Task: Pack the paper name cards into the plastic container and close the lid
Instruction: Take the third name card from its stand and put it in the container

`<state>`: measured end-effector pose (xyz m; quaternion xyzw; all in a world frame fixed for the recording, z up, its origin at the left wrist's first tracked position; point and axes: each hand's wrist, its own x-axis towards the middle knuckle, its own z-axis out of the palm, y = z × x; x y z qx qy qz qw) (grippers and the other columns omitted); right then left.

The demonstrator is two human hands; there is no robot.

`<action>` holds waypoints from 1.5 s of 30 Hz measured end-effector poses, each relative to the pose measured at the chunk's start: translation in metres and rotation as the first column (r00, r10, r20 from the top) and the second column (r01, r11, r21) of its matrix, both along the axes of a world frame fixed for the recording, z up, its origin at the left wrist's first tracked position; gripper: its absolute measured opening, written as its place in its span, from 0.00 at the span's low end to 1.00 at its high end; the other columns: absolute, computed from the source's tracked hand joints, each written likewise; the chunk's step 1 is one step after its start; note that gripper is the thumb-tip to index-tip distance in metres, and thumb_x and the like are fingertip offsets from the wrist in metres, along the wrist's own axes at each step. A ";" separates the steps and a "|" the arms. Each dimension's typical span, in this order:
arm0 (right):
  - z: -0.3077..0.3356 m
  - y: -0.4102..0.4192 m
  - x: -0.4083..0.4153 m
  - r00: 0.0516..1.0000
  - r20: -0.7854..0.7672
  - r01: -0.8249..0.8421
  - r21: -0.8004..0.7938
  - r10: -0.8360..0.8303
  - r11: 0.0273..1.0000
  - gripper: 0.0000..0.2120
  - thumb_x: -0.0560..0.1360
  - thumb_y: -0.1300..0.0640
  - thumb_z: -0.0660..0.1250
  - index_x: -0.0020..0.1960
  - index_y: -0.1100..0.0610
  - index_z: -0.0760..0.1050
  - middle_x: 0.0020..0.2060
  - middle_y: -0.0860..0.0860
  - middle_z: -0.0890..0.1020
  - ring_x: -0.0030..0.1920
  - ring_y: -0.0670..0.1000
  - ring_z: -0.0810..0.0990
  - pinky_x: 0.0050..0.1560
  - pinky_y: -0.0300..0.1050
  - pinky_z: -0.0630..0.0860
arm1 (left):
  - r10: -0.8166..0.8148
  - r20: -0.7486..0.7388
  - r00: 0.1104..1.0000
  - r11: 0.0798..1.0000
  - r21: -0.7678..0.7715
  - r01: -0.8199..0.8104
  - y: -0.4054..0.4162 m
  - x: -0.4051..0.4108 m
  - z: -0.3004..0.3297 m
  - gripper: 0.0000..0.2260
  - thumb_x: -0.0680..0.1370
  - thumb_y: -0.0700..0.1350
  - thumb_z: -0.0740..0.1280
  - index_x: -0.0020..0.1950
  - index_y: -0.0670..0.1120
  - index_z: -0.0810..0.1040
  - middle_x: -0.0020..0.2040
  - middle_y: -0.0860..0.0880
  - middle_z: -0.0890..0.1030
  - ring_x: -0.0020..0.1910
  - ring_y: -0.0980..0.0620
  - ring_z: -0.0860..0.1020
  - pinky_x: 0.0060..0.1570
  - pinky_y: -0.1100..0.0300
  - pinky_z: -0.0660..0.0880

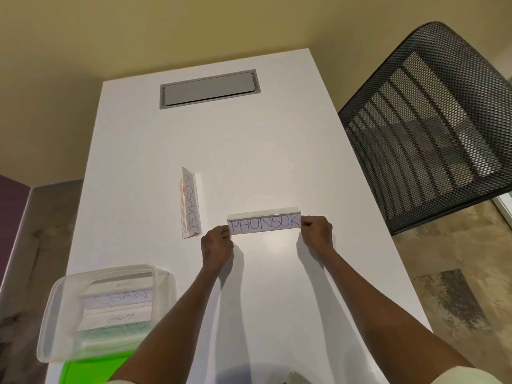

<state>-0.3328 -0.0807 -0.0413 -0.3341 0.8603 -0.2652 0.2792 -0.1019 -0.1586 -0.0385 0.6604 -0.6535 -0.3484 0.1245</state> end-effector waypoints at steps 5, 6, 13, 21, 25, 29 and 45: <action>0.003 -0.002 0.000 1.000 0.016 -0.008 0.013 0.007 1.000 0.13 0.63 0.73 0.54 0.29 0.56 0.64 0.32 0.53 0.60 0.36 0.51 0.58 0.28 0.43 0.54 | 0.000 -0.006 1.000 0.999 0.036 0.000 -0.003 -0.001 0.003 0.08 0.69 0.30 0.60 0.37 0.40 0.76 0.32 0.50 0.73 0.32 0.51 0.66 0.28 0.71 0.62; 0.005 -0.002 0.000 1.000 0.028 -0.002 0.010 0.002 1.000 0.12 0.61 0.73 0.54 0.29 0.56 0.62 0.34 0.52 0.58 0.37 0.51 0.57 0.29 0.45 0.52 | 0.001 -0.001 1.000 0.999 0.039 -0.001 -0.003 -0.002 0.004 0.06 0.68 0.30 0.61 0.34 0.40 0.73 0.31 0.49 0.69 0.32 0.51 0.62 0.28 0.67 0.60; 0.015 -0.003 -0.010 1.000 -0.012 -0.021 0.009 0.021 1.000 0.13 0.63 0.74 0.57 0.32 0.57 0.62 0.29 0.54 0.62 0.34 0.55 0.59 0.32 0.46 0.55 | -0.018 -0.035 0.999 0.998 -0.069 0.016 -0.007 0.006 0.013 0.12 0.67 0.31 0.61 0.37 0.48 0.64 0.33 0.51 0.67 0.36 0.49 0.61 0.37 0.60 0.65; 0.025 -0.007 -0.031 0.911 -0.245 -0.345 -0.019 0.330 0.938 0.22 0.74 0.68 0.62 0.67 0.62 0.71 0.62 0.57 0.77 0.62 0.58 0.73 0.58 0.46 0.71 | -0.259 0.066 0.964 0.954 -0.141 0.266 -0.026 0.010 0.023 0.21 0.75 0.34 0.65 0.68 0.42 0.73 0.63 0.41 0.79 0.63 0.44 0.76 0.63 0.53 0.72; 0.025 -0.014 -0.039 0.849 -0.293 -0.449 0.035 0.439 0.893 0.25 0.70 0.68 0.68 0.67 0.59 0.72 0.61 0.53 0.78 0.60 0.57 0.73 0.54 0.46 0.71 | -0.451 0.196 0.871 0.854 -0.191 0.485 -0.036 0.011 0.029 0.22 0.73 0.32 0.67 0.68 0.36 0.73 0.60 0.36 0.80 0.60 0.37 0.77 0.60 0.48 0.73; 0.020 -0.014 -0.042 0.727 -0.386 -0.590 0.072 0.568 0.804 0.25 0.66 0.69 0.71 0.63 0.63 0.75 0.56 0.58 0.81 0.54 0.63 0.77 0.48 0.50 0.72 | -0.536 0.229 0.812 0.792 -0.196 0.578 -0.044 0.008 0.033 0.21 0.71 0.30 0.68 0.64 0.33 0.75 0.53 0.33 0.82 0.51 0.34 0.81 0.52 0.47 0.77; 0.006 -0.025 -0.039 0.594 -0.437 -0.696 0.141 0.675 0.704 0.21 0.62 0.70 0.74 0.55 0.65 0.79 0.40 0.62 0.82 0.40 0.63 0.80 0.37 0.52 0.76 | -0.593 0.271 0.759 0.787 -0.009 0.618 -0.053 -0.001 0.026 0.14 0.77 0.35 0.63 0.62 0.40 0.77 0.47 0.38 0.83 0.50 0.39 0.78 0.52 0.48 0.74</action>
